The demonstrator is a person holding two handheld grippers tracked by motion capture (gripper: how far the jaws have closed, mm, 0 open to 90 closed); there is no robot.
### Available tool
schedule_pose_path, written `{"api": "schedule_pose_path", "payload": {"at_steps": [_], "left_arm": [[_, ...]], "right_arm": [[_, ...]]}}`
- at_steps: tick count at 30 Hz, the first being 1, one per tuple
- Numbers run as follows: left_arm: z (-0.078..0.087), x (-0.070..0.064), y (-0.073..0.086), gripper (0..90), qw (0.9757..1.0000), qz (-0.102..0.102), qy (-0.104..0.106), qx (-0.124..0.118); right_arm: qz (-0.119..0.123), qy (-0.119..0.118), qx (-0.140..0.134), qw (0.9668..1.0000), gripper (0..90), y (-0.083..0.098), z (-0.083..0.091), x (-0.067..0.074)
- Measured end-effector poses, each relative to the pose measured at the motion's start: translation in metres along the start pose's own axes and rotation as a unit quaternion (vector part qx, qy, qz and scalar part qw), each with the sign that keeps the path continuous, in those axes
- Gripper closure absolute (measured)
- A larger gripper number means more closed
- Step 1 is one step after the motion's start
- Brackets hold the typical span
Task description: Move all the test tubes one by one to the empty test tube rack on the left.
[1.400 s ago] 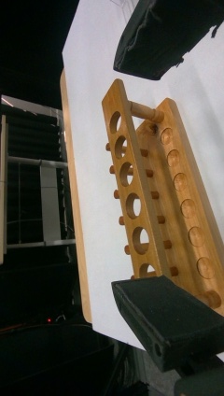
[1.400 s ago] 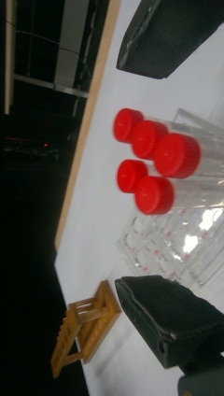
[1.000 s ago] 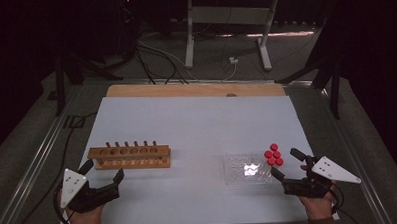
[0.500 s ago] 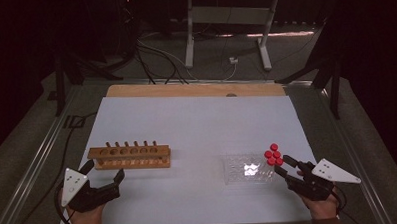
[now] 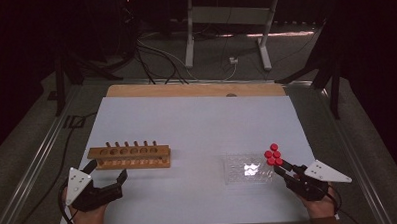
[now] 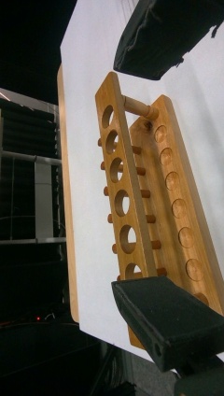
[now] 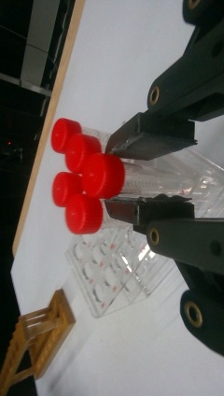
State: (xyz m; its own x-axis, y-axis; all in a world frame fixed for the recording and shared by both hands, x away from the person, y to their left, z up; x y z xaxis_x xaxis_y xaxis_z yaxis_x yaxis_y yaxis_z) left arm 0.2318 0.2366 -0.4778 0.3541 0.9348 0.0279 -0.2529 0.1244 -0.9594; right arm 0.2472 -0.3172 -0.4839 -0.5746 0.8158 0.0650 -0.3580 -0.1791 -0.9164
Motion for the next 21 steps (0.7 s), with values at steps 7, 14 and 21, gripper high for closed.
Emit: {"api": "schedule_pose_path", "payload": {"at_steps": [7,14,21], "left_arm": [[-0.001,-0.001,0.000,0.5,1.0000,-0.003,0.001,0.002],[-0.001,-0.002,0.000,0.6,1.0000,-0.004,0.001,0.001],[-0.003,-0.003,0.000,0.6,0.9999,-0.008,0.004,0.005]], "right_arm": [[-0.005,-0.001,0.004,1.0000,74.2,0.001,-0.005,0.000],[-0.012,-0.003,-0.010,0.9999,74.5,-0.004,0.001,0.000],[-0.016,-0.002,-0.038,0.9992,74.6,-0.018,0.013,0.001]]}}
Point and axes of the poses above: each handheld gripper's, and its own axes: z roughly backward along the jaws, y roughly out of its underside, x roughly to its left, the point moved 3 cm from there along -z, roughly forward along the jaws, and after that the axes turned 5 degrees about -z, right-handed, at the moved point
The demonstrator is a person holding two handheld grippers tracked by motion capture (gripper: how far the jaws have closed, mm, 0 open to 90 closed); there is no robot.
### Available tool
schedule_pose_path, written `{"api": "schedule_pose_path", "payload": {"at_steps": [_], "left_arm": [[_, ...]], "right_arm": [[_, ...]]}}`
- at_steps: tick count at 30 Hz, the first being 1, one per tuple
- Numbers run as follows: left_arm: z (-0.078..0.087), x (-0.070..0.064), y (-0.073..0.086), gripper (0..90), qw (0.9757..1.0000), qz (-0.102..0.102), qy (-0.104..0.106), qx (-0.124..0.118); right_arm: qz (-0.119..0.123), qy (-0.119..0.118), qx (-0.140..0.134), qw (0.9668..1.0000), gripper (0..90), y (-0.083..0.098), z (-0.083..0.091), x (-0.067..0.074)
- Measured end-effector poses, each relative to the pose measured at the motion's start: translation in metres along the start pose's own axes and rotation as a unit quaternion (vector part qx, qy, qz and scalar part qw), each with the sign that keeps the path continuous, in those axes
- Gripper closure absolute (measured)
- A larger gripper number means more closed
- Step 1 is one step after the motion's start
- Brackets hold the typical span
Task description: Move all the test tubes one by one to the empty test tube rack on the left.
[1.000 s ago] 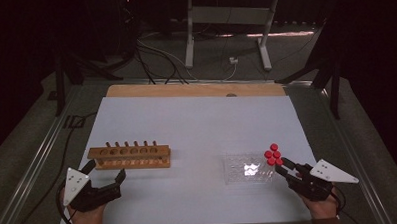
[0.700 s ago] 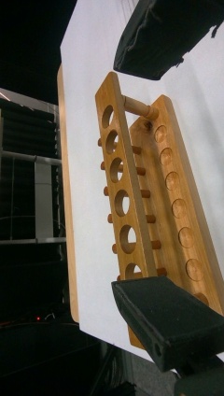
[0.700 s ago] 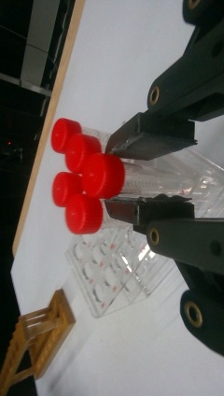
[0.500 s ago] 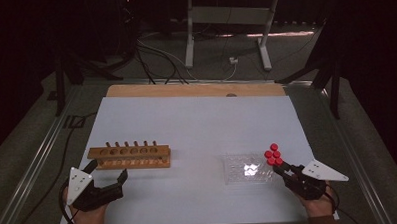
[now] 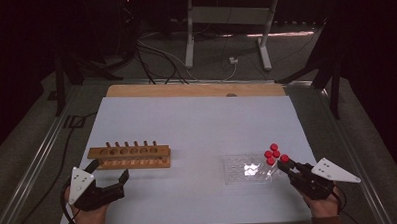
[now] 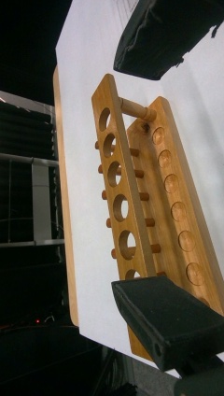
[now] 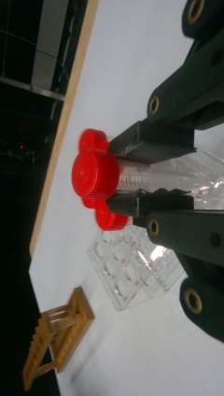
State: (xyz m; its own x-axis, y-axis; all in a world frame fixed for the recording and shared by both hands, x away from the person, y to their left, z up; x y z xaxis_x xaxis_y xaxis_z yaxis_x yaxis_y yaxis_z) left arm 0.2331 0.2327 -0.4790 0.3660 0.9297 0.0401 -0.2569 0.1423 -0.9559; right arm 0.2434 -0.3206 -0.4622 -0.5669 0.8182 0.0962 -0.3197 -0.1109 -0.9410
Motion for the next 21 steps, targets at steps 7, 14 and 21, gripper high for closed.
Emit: {"api": "schedule_pose_path", "payload": {"at_steps": [7,14,21], "left_arm": [[-0.002,-0.001,0.001,0.6,1.0000,-0.002,0.002,0.005],[-0.002,-0.005,-0.001,0.5,1.0000,-0.001,0.006,0.004],[-0.002,-0.012,-0.003,0.6,0.9999,-0.008,0.007,0.006]], "right_arm": [[0.007,0.004,-0.003,1.0000,74.7,-0.015,0.006,0.003],[0.017,-0.005,0.003,0.9998,74.7,-0.028,0.011,0.009],[0.021,-0.015,0.003,0.9997,74.7,-0.035,0.016,0.016]]}}
Point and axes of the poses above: each handheld gripper's, and its own axes: z roughly backward along the jaws, y roughly out of its underside, x roughly to its left, the point moved 3 cm from there along -z, roughly forward along the jaws, and after that the axes turned 5 degrees about -z, right-handed, at the moved point
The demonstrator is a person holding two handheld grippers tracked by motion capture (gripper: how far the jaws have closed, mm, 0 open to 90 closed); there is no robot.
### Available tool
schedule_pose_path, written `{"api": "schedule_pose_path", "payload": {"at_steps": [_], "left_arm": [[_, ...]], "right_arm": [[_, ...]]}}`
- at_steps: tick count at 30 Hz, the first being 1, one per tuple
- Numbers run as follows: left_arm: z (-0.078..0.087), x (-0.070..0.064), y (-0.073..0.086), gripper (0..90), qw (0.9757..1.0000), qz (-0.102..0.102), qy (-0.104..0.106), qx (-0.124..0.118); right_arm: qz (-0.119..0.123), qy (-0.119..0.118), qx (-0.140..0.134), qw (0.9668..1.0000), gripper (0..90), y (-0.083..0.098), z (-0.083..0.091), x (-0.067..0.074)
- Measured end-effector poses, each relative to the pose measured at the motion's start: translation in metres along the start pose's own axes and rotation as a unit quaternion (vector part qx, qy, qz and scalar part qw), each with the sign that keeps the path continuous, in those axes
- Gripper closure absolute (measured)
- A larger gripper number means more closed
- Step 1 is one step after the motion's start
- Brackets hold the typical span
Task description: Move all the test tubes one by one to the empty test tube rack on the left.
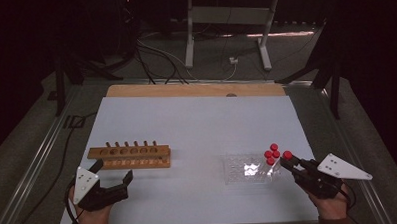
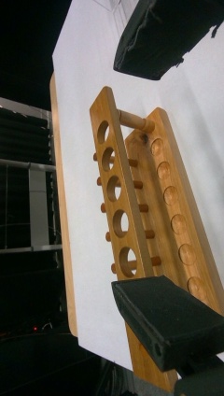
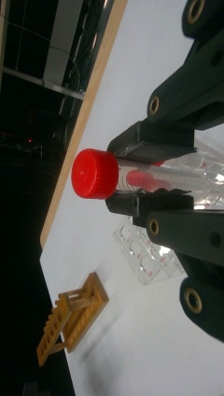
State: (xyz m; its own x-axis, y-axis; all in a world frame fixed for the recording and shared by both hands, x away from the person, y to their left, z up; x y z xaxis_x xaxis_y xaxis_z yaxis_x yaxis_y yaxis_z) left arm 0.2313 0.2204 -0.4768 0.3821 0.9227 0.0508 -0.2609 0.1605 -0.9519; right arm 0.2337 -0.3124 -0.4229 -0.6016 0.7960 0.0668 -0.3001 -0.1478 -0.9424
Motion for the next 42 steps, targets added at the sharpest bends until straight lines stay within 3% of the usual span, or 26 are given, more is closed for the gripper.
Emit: {"api": "schedule_pose_path", "payload": {"at_steps": [4,10,12,15,16,23,29,30,31,33,34,35,36,42], "left_arm": [[0.000,-0.007,-0.004,0.6,1.0000,0.001,0.003,-0.003],[-0.005,-0.023,-0.014,0.6,0.9996,0.001,0.029,0.005],[-0.009,-0.031,-0.022,0.6,0.9987,0.001,0.050,0.006],[-0.011,-0.037,-0.027,0.5,0.9981,-0.008,0.061,0.008],[-0.014,-0.043,-0.032,0.6,0.9970,-0.013,0.076,0.005],[-0.028,-0.062,-0.046,0.6,0.9940,-0.028,0.105,-0.015],[-0.045,-0.088,-0.055,2.5,0.9892,-0.042,0.140,-0.005],[-0.050,-0.099,-0.058,3.3,0.9868,-0.044,0.156,-0.006],[-0.050,-0.099,-0.058,3.6,0.9868,-0.044,0.156,-0.006],[-0.058,-0.114,-0.061,4.3,0.9835,-0.048,0.174,-0.006],[-0.058,-0.114,-0.061,4.7,0.9835,-0.048,0.174,-0.006],[-0.064,-0.124,-0.064,5.3,0.9810,-0.052,0.187,-0.005],[-0.064,-0.124,-0.064,6.0,0.9810,-0.052,0.187,-0.005],[-0.076,-0.151,-0.070,10.8,0.9737,-0.074,0.215,-0.004]], "right_arm": [[-0.009,-0.024,-0.003,0.9997,74.7,-0.004,-0.001,0.008],[-0.024,-0.053,-0.004,0.9983,74.6,-0.009,-0.009,0.020],[-0.026,-0.064,-0.003,0.9976,74.6,-0.012,-0.015,0.025],[-0.021,-0.078,0.000,0.9967,74.6,-0.017,-0.027,0.034],[-0.018,-0.082,0.001,0.9965,74.6,-0.019,-0.031,0.037],[-0.013,-0.115,-0.001,0.9933,74.6,-0.032,-0.061,0.061],[-0.006,-0.133,0.006,0.9911,74.6,-0.037,-0.084,0.078],[-0.007,-0.134,0.008,0.9909,74.6,-0.038,-0.087,0.080],[-0.007,-0.136,0.009,0.9906,74.6,-0.039,-0.091,0.081],[-0.008,-0.139,0.011,0.9903,74.6,-0.040,-0.096,0.084],[-0.007,-0.139,0.013,0.9901,74.6,-0.040,-0.099,0.085],[-0.007,-0.140,0.015,0.9901,74.6,-0.041,-0.101,0.086],[-0.007,-0.141,0.016,0.9898,74.6,-0.042,-0.103,0.087],[-0.003,-0.150,0.020,0.9885,74.6,-0.047,-0.113,0.094]]}}
Point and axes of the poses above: each handheld gripper's, and its own axes: z roughly backward along the jaws, y roughly out of its underside, x roughly to its left, the point moved 3 cm from there along -z, roughly forward along the jaws, and after that the axes turned 5 degrees about -z, right-handed, at the moved point
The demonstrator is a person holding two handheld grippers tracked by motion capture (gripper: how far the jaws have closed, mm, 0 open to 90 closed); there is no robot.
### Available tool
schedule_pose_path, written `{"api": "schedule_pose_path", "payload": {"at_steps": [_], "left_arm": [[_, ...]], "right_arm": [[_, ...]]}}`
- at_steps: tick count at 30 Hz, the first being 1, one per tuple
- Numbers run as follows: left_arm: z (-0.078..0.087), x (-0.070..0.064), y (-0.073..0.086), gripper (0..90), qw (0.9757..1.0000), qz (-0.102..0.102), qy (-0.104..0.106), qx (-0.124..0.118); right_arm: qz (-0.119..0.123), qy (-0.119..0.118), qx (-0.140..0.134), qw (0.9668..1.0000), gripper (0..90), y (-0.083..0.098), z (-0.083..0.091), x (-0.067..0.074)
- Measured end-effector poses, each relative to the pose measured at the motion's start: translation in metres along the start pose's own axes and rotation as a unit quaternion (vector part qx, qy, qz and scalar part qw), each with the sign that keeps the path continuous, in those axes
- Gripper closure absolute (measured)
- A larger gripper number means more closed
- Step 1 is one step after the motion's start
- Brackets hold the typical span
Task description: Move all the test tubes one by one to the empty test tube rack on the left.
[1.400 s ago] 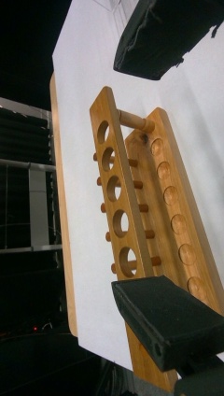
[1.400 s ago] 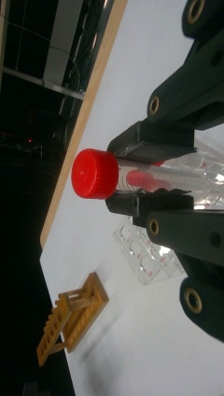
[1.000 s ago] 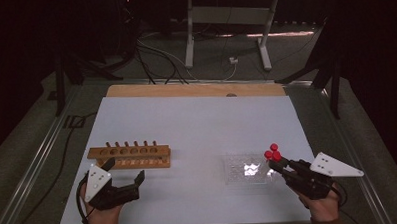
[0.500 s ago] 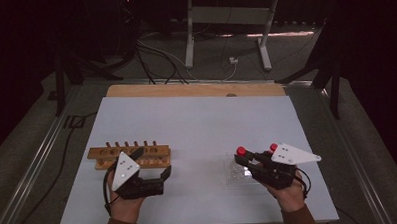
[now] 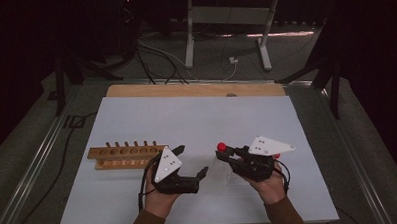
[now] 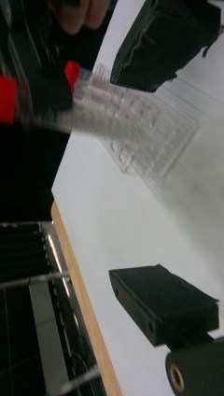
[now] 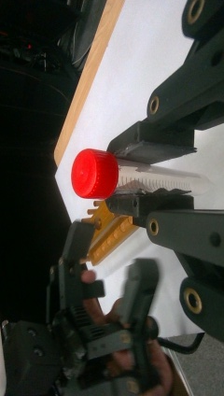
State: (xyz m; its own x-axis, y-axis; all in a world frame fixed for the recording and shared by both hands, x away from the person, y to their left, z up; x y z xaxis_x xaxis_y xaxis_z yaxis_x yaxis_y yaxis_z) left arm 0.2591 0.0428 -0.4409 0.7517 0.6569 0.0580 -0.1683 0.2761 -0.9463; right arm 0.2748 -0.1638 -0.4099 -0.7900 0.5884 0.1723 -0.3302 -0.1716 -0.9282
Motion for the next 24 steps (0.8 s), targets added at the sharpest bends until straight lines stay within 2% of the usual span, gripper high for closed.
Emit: {"api": "schedule_pose_path", "payload": {"at_steps": [5,6,11,18,22,24], "left_arm": [[-0.011,-0.010,-0.003,22.9,0.9999,-0.008,0.010,0.004],[-0.013,-0.011,-0.004,22.9,0.9999,-0.010,0.012,0.005],[-0.018,-0.016,-0.004,48.5,0.9997,-0.016,0.017,0.006],[-0.017,-0.017,-0.004,74.6,0.9993,-0.020,0.032,0.002],[-0.016,-0.016,-0.003,75.8,0.9991,-0.019,0.038,0.000],[-0.016,-0.016,-0.003,75.8,0.9992,-0.017,0.037,0.000]], "right_arm": [[-0.002,-0.006,0.002,1.0000,74.6,-0.002,-0.005,0.003],[-0.003,-0.007,0.002,1.0000,74.6,-0.002,-0.006,0.003],[-0.008,-0.017,0.005,0.9998,74.6,-0.001,-0.011,0.008],[-0.006,-0.024,0.011,0.9996,74.6,0.000,-0.015,0.011],[-0.003,-0.027,0.011,0.9996,72.9,0.000,-0.014,0.012],[-0.005,-0.033,0.008,0.9994,63.7,0.000,-0.013,0.013]]}}
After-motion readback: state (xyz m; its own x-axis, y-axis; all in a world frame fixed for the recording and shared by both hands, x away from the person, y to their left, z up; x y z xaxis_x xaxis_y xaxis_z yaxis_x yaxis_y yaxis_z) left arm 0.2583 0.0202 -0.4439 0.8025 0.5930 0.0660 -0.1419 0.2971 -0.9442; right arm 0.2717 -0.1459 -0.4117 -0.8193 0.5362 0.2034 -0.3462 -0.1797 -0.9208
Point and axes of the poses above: each handheld gripper's, and its own axes: z roughly backward along the jaws, y roughly out of its underside, x roughly to its left, the point moved 3 cm from there along -z, roughly forward along the jaws, and after that the axes turned 5 degrees about -z, right-handed, at the moved point
